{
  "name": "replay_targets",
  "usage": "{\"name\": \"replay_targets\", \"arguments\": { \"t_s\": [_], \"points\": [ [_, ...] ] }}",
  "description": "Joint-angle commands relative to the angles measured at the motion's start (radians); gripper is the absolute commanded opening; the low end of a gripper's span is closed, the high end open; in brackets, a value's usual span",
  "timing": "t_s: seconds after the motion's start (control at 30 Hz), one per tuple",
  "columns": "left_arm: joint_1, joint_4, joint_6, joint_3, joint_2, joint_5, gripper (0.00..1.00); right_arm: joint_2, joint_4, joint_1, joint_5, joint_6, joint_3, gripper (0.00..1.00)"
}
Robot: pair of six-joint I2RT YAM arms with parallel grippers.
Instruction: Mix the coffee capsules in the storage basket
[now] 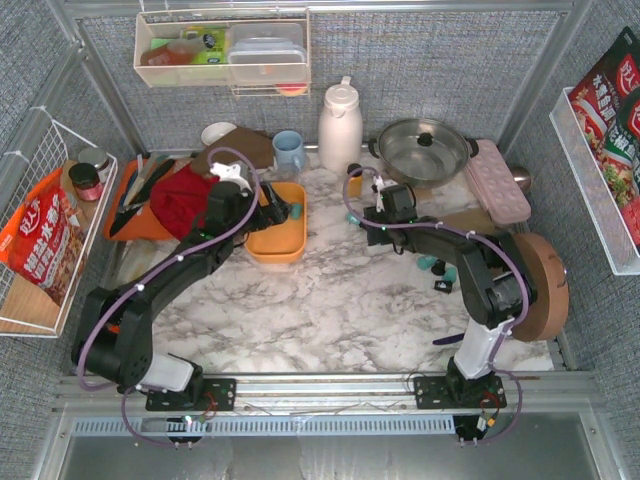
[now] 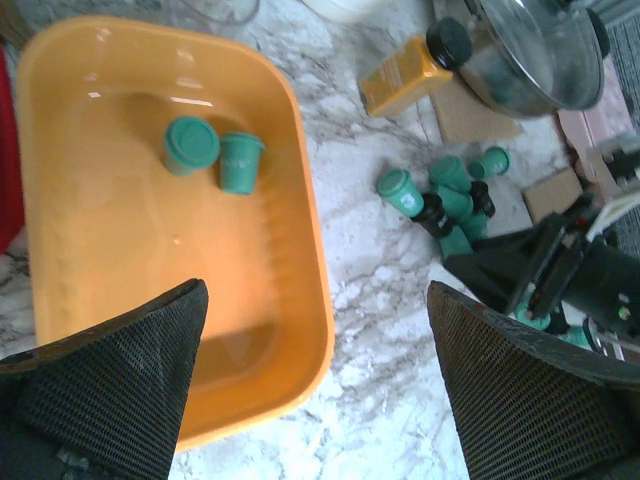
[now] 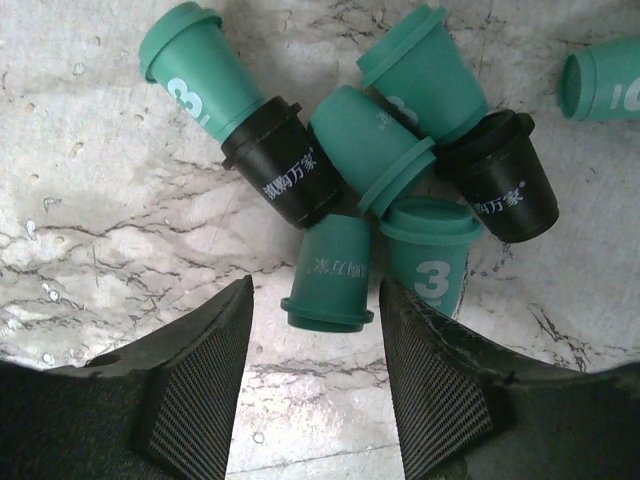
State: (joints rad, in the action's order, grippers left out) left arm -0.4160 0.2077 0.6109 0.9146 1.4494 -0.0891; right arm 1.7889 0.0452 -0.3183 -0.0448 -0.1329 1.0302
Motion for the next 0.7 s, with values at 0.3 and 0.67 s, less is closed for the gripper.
{"name": "replay_targets", "arguments": {
  "t_s": [0.3, 0.67],
  "points": [
    [-0.066, 0.001, 0.006, -0.081, -0.082, -0.01, 0.99, 0.065, -0.048, -0.001, -0.064, -0.062, 0.065, 0.49],
    [-0.085, -0.009, 0.002, -0.08, -0.082, 0.002, 0.99, 0.07, -0.059, 0.0, -0.065, -0.07, 0.061, 0.4]
  ]
}}
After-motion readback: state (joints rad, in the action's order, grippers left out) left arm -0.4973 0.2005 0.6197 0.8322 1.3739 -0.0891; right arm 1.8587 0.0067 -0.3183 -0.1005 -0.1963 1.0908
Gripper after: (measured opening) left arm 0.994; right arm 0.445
